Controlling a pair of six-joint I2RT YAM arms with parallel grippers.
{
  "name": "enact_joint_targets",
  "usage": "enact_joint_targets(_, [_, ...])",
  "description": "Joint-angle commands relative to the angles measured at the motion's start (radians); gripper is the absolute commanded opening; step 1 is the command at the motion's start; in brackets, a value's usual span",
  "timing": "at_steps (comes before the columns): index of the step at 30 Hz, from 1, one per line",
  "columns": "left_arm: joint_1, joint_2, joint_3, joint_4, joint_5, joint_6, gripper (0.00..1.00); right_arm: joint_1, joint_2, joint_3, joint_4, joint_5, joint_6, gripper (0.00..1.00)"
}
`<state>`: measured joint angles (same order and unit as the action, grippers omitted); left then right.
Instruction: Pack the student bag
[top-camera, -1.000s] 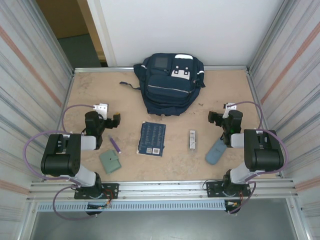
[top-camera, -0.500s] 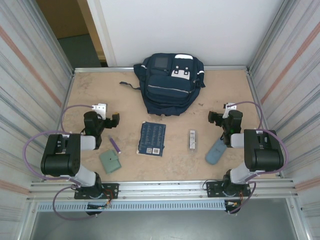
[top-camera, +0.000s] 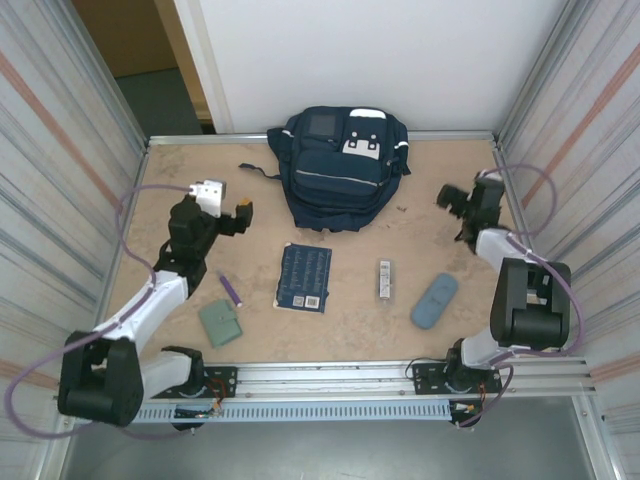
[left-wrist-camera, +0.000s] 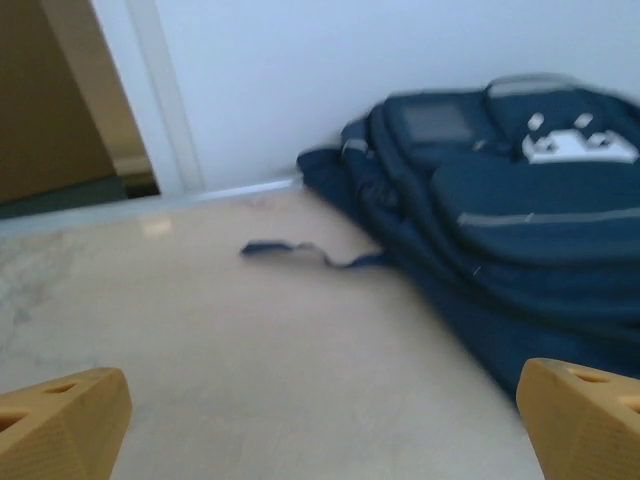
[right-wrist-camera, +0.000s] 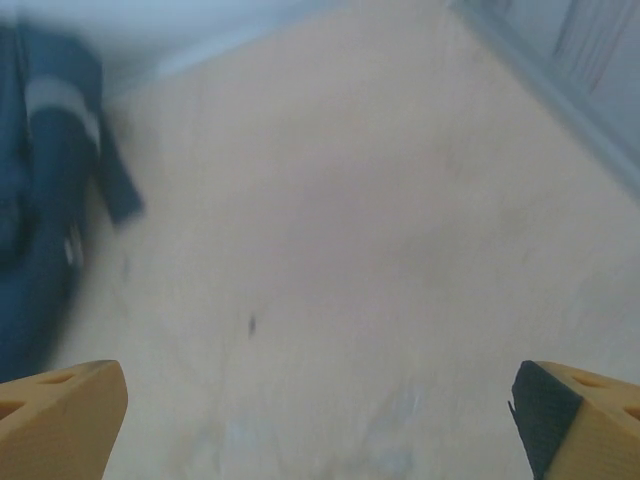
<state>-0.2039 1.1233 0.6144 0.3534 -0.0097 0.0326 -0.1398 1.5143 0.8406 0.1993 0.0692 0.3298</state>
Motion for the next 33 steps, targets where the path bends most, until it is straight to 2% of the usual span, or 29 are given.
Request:
enact_joint_targets(1, [-0.012, -0.052, 0.065, -0.220, -0.050, -0.097, 0.99, -0.033, -0.027, 0.025, -0.263, -0.044, 0.209, 0.99])
enact_joint_targets(3, [-0.009, -0.078, 0.092, -0.275, -0.054, -0.197, 0.99, -0.021, -0.049, 0.022, -0.285, -0.054, 0.230, 0.99])
enact_joint_targets(4, [-0.007, -0.087, 0.104, -0.312, -0.079, -0.290, 0.99, -0.007, -0.056, 0.021, -0.292, -0.070, 0.230, 0.99])
enact_joint_targets(5, [-0.008, -0.089, 0.111, -0.352, -0.113, -0.442, 0.99, 0.013, -0.060, 0.024, -0.300, -0.092, 0.227, 0.99])
enact_joint_targets(6, [-0.008, -0.088, 0.112, -0.358, -0.096, -0.553, 0.99, 0.037, -0.061, 0.027, -0.306, -0.113, 0.219, 0.99])
enact_joint_targets(8, [-0.005, -0.068, 0.084, -0.194, 0.128, -0.554, 0.99, 0.110, -0.052, 0.045, -0.324, -0.147, 0.185, 0.99])
enact_joint_targets(9, [-0.007, -0.052, 0.081, -0.143, 0.206, -0.564, 0.99, 0.146, -0.046, 0.056, -0.333, -0.146, 0.177, 0.99])
enact_joint_targets(11, [-0.025, -0.001, 0.117, -0.143, 0.264, -0.612, 0.99, 0.214, -0.031, 0.075, -0.347, -0.163, 0.180, 0.99])
enact_joint_targets(12, [-0.040, 0.031, 0.154, -0.193, 0.291, -0.617, 0.99, 0.244, -0.019, 0.088, -0.352, -0.185, 0.186, 0.99])
enact_joint_targets(14, [-0.085, 0.095, 0.234, -0.304, 0.297, -0.589, 0.99, 0.295, 0.009, 0.130, -0.378, -0.239, 0.167, 1.00])
enact_joint_targets(17, [-0.191, 0.186, 0.297, -0.375, 0.251, -0.511, 0.99, 0.368, 0.041, 0.180, -0.405, -0.265, 0.108, 0.95])
enact_joint_targets(20, [-0.253, 0.264, 0.339, -0.443, 0.179, -0.544, 0.99, 0.408, 0.076, 0.230, -0.448, -0.309, 0.076, 0.88])
enact_joint_targets(24, [-0.274, 0.367, 0.356, -0.427, 0.215, -0.631, 0.97, 0.442, 0.114, 0.244, -0.431, -0.408, 0.098, 0.79])
enact_joint_targets(29, [-0.278, 0.486, 0.457, -0.526, 0.164, -0.715, 0.96, 0.496, 0.204, 0.268, -0.403, -0.443, 0.095, 0.67])
enact_joint_targets(33, [-0.278, 0.579, 0.537, -0.535, 0.216, -0.705, 0.95, 0.527, 0.287, 0.316, -0.370, -0.439, 0.040, 0.60])
